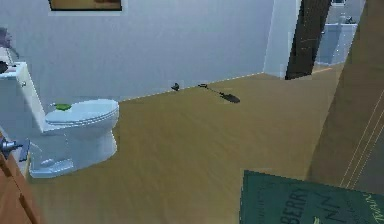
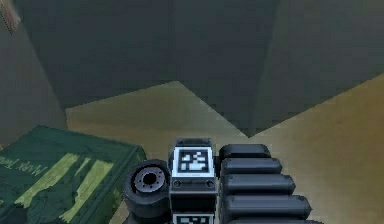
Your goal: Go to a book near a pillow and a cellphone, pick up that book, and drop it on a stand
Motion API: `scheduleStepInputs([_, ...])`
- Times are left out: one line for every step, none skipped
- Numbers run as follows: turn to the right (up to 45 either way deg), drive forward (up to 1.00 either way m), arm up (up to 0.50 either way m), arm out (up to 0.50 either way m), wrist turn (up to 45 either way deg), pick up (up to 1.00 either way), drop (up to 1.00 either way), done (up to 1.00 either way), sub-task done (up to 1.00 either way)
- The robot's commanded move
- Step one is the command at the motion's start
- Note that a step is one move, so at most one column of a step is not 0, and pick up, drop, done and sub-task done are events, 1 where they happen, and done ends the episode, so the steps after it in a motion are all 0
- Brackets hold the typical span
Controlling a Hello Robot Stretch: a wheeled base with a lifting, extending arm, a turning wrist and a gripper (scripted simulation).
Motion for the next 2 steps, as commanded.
scheduleStepInputs([0.0,0.50,0.00,0.00,0.0,0.00,0.00,0.00,0.00])
scheduleStepInputs([3.0,0.00,0.00,0.00,0.0,0.00,0.00,0.00,0.00])
